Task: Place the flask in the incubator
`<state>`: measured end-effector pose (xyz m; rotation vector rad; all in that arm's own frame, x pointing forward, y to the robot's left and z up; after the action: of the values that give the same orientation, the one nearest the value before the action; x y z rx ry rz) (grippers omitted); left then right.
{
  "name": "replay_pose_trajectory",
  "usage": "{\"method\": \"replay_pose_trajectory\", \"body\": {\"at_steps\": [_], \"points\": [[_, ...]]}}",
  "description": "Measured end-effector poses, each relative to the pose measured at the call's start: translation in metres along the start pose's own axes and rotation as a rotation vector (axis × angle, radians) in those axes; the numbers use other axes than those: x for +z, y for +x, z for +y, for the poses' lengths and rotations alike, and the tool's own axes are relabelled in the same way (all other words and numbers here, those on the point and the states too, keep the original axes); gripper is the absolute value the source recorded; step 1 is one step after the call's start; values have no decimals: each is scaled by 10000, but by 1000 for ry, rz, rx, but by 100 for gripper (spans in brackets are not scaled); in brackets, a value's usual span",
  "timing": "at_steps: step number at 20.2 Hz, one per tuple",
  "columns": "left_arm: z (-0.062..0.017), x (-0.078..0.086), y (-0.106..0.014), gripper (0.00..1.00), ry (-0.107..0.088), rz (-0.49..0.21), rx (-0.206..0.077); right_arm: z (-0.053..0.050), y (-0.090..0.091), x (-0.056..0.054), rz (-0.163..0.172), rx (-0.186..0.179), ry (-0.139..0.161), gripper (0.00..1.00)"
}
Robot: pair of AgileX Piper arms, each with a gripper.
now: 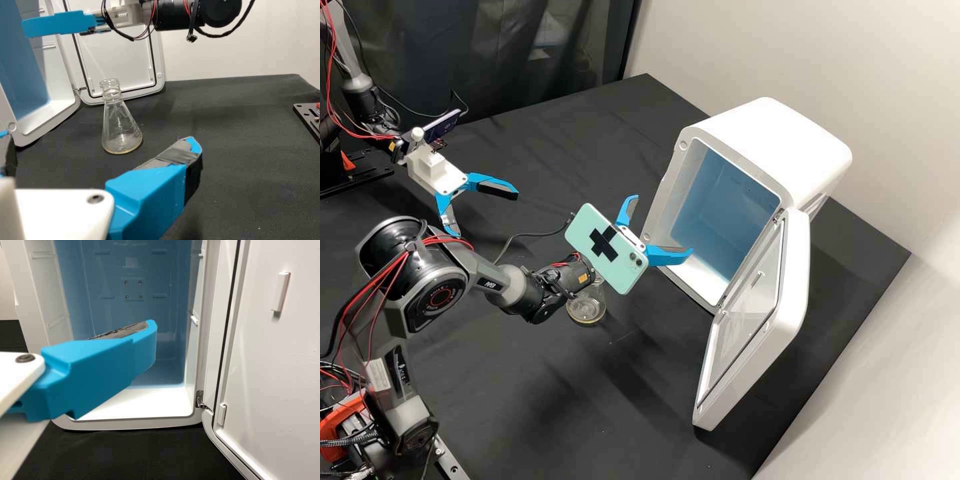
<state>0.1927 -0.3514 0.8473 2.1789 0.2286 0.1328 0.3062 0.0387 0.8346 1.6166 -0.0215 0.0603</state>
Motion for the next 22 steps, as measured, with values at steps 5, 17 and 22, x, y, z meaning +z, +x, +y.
{"method": "replay_pose_trajectory", "body": {"at_steps": [5,17,22], "points": [[-225,-181,279,100,23,19,-82,1,0,1,-1,1,4,100],[-357,-388,441,100,-3,59,-122,8,-482,370,-4,20,-1,100],[-305,-391,431,100,6,63,-103,42,-727,494,-42,-1,22,100]]}}
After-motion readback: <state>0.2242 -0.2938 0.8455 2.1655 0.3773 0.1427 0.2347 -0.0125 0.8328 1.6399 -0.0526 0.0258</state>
